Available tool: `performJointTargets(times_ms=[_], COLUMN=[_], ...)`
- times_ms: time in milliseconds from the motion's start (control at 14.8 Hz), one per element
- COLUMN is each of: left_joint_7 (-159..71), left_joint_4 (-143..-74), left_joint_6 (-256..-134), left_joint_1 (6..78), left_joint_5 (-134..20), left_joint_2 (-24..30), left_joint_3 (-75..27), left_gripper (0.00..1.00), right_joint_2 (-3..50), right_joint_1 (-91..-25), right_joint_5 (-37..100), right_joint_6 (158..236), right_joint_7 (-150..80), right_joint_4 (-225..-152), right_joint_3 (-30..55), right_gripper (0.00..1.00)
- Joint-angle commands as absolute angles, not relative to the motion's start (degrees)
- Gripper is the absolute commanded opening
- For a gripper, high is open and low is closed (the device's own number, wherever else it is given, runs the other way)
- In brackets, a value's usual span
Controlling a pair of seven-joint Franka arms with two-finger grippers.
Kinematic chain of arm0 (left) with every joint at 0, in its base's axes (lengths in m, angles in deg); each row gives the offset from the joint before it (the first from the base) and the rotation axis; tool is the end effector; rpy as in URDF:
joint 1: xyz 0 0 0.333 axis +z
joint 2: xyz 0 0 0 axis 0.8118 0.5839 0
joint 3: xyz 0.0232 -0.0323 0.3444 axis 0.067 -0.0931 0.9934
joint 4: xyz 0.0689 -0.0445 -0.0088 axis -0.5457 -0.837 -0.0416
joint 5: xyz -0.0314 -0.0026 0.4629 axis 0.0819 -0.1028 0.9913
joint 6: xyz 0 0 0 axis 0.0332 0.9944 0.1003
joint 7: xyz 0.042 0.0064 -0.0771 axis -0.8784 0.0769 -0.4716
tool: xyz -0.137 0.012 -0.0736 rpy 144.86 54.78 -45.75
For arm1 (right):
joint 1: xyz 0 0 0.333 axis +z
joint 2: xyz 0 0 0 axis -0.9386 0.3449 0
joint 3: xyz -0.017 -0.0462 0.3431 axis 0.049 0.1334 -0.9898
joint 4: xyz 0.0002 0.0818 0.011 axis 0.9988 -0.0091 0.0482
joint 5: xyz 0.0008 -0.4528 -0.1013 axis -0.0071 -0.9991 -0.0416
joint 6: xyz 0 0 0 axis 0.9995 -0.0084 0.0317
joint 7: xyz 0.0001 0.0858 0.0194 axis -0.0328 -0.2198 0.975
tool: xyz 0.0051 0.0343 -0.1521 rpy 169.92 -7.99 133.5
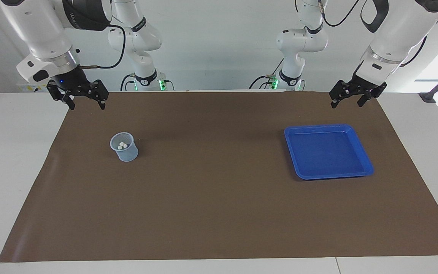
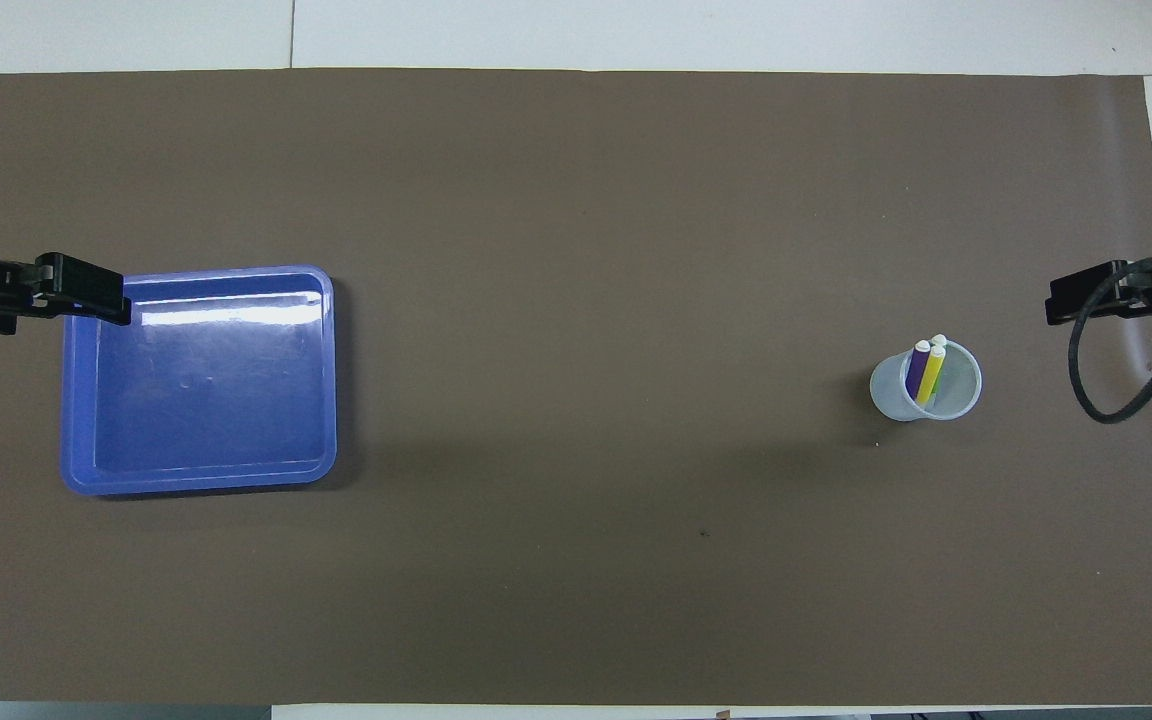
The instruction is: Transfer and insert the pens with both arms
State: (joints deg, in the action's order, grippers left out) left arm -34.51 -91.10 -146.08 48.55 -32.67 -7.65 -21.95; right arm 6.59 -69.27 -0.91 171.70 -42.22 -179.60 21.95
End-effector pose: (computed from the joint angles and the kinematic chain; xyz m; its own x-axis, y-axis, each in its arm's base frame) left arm 0.6130 -0.0724 0.5966 0.9994 -0.0092 -0.0336 -0.0085 -0.9998 0.0207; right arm 0.6177 -0.0220 0.5797 0.9997 -0.0111 -0.0231 -0.0104 -0.9995 0.0309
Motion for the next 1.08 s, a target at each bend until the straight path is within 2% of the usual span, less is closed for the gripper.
performJointTargets(times_ms=[0,1013], left_joint_7=[-33.83,-33.83], left_joint_4=[-91.7,-93.89], left_joint_6=[-146.46,-147.86], left_joint_1=[47.59,47.77], left_joint_5=[-31.64,-31.64], left_joint_2=[-8.25,-9.4], left_joint_3=[-21.12,-21.38], left_gripper=[1.0,1.0], right_joint_2=[6.68,6.06], right_joint_1=[-69.39,-69.47], right_joint_5=[-1.42,0.25], right_joint_6=[170.99,170.99], right_joint_7=[-43.34,-44.39], right_joint_4=[-179.7,-179.62], right_joint_3=[21.51,20.37], right_gripper=[1.0,1.0])
